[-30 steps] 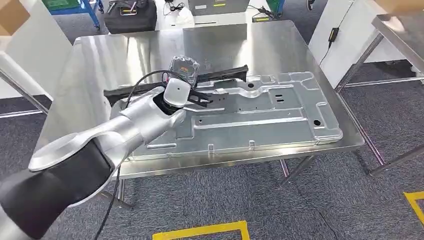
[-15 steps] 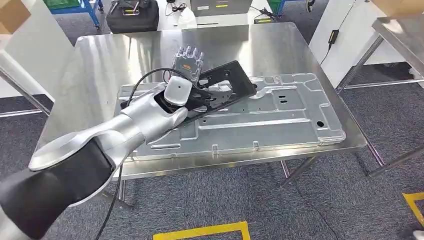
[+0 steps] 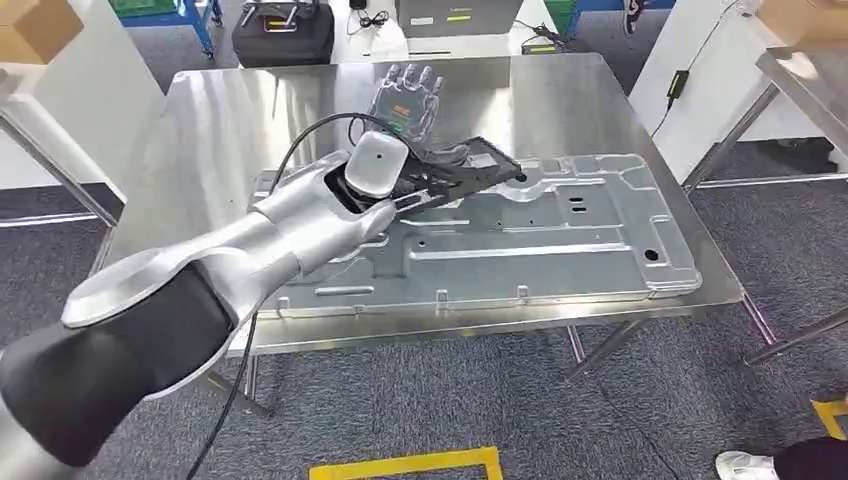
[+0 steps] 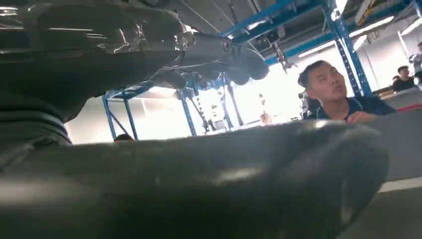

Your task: Take the parts from the cabinet and place them on the table.

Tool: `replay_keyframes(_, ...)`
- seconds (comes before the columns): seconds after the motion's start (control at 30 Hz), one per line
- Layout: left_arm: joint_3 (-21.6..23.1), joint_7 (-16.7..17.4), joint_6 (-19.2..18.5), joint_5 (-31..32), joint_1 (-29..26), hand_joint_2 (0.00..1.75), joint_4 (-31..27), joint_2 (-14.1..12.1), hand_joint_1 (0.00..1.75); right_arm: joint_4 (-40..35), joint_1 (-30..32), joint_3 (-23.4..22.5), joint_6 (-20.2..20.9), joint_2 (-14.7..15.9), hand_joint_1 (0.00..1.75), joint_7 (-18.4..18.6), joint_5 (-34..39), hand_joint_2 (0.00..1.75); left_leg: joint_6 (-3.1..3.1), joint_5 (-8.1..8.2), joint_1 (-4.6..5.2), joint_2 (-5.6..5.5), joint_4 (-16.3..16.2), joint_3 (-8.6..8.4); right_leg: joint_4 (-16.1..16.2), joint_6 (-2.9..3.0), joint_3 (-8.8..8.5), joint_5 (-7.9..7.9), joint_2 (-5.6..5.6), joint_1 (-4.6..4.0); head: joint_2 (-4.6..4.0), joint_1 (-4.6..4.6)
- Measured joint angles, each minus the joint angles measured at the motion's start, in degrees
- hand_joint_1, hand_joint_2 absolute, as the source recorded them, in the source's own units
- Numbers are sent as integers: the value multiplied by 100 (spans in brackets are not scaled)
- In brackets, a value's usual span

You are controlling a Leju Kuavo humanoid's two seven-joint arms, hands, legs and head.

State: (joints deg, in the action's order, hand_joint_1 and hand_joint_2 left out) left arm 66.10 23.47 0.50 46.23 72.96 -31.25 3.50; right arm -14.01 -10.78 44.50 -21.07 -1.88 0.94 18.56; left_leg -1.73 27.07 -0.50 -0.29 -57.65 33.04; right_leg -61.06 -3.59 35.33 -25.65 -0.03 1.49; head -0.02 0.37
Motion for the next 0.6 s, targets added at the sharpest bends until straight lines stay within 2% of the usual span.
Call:
replay_keyframes(0.03,0,0,-7,0,50,0,-33,-2,0,0,-22,2,0,0,0,0,0,0,33,10,16,1,-21,34,279,12,-166,-62,-8,-1,0,17)
replay_keyframes(0.07,0,0,-18,2,86,0,-61,-4,0,0,-41,5,-2,0,0,0,-2,0,70,-7,40,-2,-29,63,341,61,-181,-36,14,-30,0,17)
replay_keyframes(0.1,0,-2,-22,2,99,0,-90,-4,0,-2,-53,5,-2,0,0,0,-2,0,103,-27,41,5,-38,70,359,90,-169,-42,16,-29,0,-16)
replay_keyframes(0.17,0,0,-35,0,100,0,-116,-9,0,0,-48,9,-5,2,0,2,0,0,156,-46,31,24,-32,74,368,175,-156,-32,27,-46,0,-24)
replay_keyframes(0.2,0,0,-35,0,105,0,-120,-22,0,0,-51,15,-9,-2,0,0,0,0,183,13,15,26,-63,101,431,257,-150,20,10,-7,0,-29)
replay_keyframes(0.23,0,4,-46,-2,113,0,-134,-35,0,0,-60,20,-15,4,0,2,0,0,211,203,13,32,-197,147,458,312,-137,56,7,-20,0,-57)
replay_keyframes(0.27,0,17,-55,-9,121,0,-155,-44,0,-2,-65,22,-20,2,0,0,0,0,226,479,0,31,-506,251,468,350,-111,84,4,-25,0,-120)
replay_keyframes(0.3,2,20,-74,-18,123,0,-179,-46,0,-2,-67,22,-22,2,0,0,0,0,248,768,-2,29,-978,418,466,365,-69,111,2,-28,0,-162)
replay_keyframes(0.33,4,20,-92,-26,117,0,-195,-46,0,0,-65,24,-24,2,0,2,0,0,266,981,-2,29,-1400,561,464,372,-29,140,-5,-33,0,-190)
replay_keyframes(0.37,9,30,-103,-31,112,0,-208,-50,0,2,-65,26,-35,4,0,0,0,0,278,1091,-6,28,-1698,644,460,371,20,175,-9,-35,0,-212)
replay_keyframes(0.4,11,44,-103,-35,111,0,-225,-59,0,2,-64,29,-44,2,0,0,0,0,287,1040,-8,29,-1713,603,450,361,74,212,-8,-35,0,-225)
replay_keyframes(0.43,11,55,-103,-35,114,0,-260,-63,0,2,-65,29,-50,2,0,0,0,0,286,881,-14,30,-1491,446,434,346,130,245,-6,-28,2,-247)
replay_keyframes(0.47,9,57,-103,-35,117,0,-293,-66,0,2,-65,29,-53,0,0,0,0,0,285,670,-21,35,-1098,197,417,317,177,272,-5,-20,0,-271)
replay_keyframes(0.5,7,63,-103,-35,122,0,-319,-72,0,2,-64,31,-53,0,0,0,0,0,294,466,-38,39,-584,-130,391,286,217,296,-3,-6,0,-312)
replay_keyframes(0.53,4,65,-103,-37,130,0,-341,-72,0,2,-67,31,-55,2,0,0,0,0,310,463,-59,43,-181,-359,356,253,250,316,-1,-14,0,-356)
replay_keyframes(0.57,4,70,-103,-37,133,0,-372,-74,0,2,-78,31,-57,7,0,-2,0,0,286,482,-23,3,-71,-423,339,207,297,344,2,-31,0,-409)
replay_keyframes(0.6,7,70,-107,-37,126,0,-400,-77,0,2,-79,31,-64,7,0,-7,0,0,245,447,-23,-4,-103,-368,357,162,289,399,2,-32,0,-372)
